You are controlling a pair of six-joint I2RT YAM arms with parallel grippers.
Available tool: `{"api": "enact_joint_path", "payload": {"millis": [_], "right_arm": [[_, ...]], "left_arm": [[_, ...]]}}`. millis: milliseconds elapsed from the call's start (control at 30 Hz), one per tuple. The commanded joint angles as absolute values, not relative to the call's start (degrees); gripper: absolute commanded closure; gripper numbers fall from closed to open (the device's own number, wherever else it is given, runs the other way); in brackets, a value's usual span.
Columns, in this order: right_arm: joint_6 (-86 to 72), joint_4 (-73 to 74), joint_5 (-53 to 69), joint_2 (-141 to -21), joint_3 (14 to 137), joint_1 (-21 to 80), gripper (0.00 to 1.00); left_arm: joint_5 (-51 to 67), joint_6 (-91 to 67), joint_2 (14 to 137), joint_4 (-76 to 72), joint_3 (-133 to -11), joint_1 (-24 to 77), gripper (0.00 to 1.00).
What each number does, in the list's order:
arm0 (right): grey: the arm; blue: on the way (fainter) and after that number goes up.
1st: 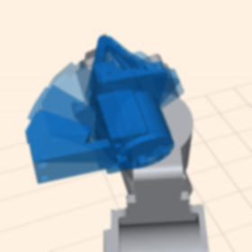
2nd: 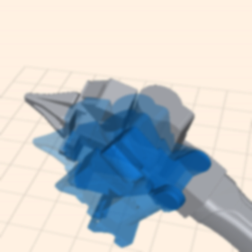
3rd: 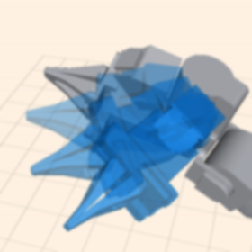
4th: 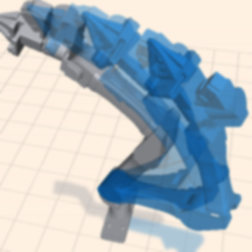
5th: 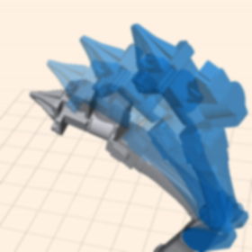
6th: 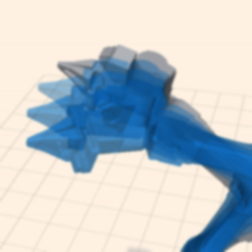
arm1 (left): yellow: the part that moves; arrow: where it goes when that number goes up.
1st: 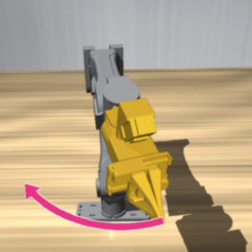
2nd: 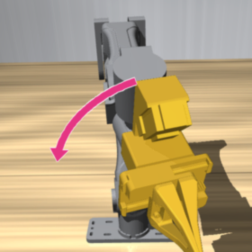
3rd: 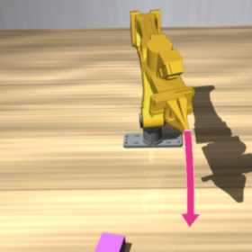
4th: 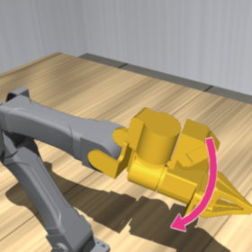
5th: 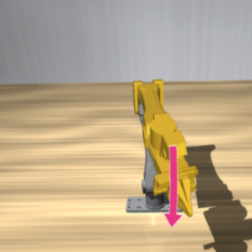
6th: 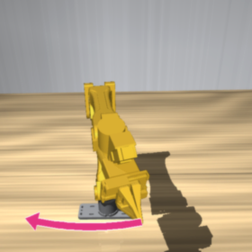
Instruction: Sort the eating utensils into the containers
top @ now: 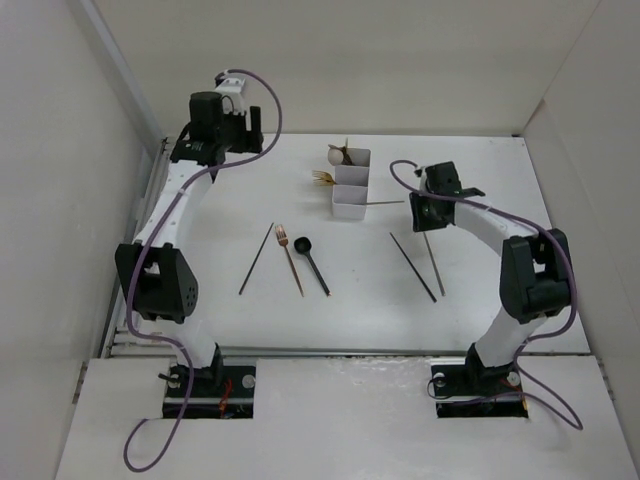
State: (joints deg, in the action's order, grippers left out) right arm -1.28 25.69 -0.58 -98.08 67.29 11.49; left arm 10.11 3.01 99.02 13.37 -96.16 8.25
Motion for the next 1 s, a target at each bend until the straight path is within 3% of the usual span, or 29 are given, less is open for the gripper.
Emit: {"api": "enact_joint_path", "payload": {"millis": [0, 300, 433, 600, 700, 833, 933, 967], "right_arm": [[-5.36, 26.63, -3.43, -99.57, 65.48, 12.83, 0.59], [-8.79, 29.36, -10.72, -98.17, 63.55, 13.97, 0.56], [-8.79, 29.96, -10.11, -96.59, 60.56, 13.97, 0.51], [-6.77, 30.67, -5.36, -99.31, 60.29, 12.3, 0.52], [-6.16, 32.16, -6.06, -100.54, 62.74, 12.3, 0.57], [-5.02, 36.11, -6.59, -104.58, 66.79, 12.3, 0.76], [-5.01, 37.53, -7.12, -105.64, 67.94, 12.3, 0.98], [-5.01, 37.53, -7.64, -105.64, 67.94, 12.3, 1.0]], "left_arm": [[8.16, 1.49, 94.93, 16.88, -92.56, 4.06, 0.3], [17.92, -2.8, 93.78, 14.33, -88.08, -0.35, 0.3], [20.29, -4.13, 93.78, 13.1, -85.88, -0.88, 0.3], [21.88, -6.15, 93.78, 11.96, -85.34, -0.88, 0.3], [21.88, -6.15, 93.78, 11.43, -85.34, -1.4, 0.3], [22.5, -6.68, 93.78, 10.9, -85.34, -1.41, 0.3], [22.5, -6.68, 93.78, 10.9, -85.34, -1.41, 0.3], [22.5, -6.68, 93.78, 10.38, -85.34, -1.93, 0.3]]}}
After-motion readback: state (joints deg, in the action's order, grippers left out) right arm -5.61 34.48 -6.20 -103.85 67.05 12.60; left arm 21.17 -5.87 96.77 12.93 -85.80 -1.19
